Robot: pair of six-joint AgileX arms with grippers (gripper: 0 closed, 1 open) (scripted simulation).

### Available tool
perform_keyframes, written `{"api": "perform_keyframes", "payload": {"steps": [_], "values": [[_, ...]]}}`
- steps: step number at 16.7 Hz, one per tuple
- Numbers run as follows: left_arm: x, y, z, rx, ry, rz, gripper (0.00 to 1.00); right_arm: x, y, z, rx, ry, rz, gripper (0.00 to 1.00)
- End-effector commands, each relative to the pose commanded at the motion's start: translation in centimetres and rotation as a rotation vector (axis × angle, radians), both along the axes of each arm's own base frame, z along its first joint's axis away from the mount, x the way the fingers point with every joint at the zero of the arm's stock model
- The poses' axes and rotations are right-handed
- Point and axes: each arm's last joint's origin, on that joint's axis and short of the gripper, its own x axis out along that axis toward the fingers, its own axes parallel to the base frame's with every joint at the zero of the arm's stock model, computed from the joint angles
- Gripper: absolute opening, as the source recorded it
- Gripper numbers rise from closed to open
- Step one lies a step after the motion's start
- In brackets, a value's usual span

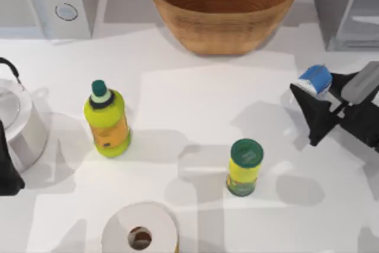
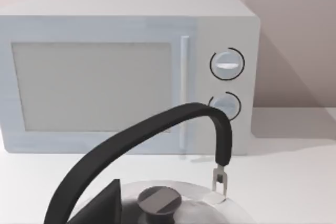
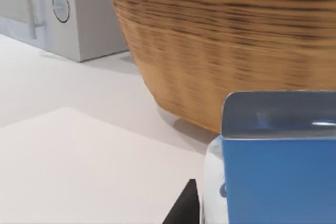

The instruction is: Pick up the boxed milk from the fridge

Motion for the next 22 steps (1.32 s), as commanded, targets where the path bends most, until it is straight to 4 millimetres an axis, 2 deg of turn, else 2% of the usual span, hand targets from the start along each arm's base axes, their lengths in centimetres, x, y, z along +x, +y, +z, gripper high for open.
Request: {"api": "perform_keyframes", "payload": {"steps": [3,16,22], "values": [[0.0,0.0,0.0,0.0,0.0,0.0,1.0,0.01,0.01,0.0,0.0,0.0,0.0,0.0],[0.0,0.0,0.0,0.0,0.0,0.0,1.0,0.01,0.01,0.0,0.0,0.0,0.0,0.98],[0.0,0.0,0.0,0.0,0.0,0.0,1.0,0.01,0.01,0.0,0.0,0.0,0.0,1.0]]}}
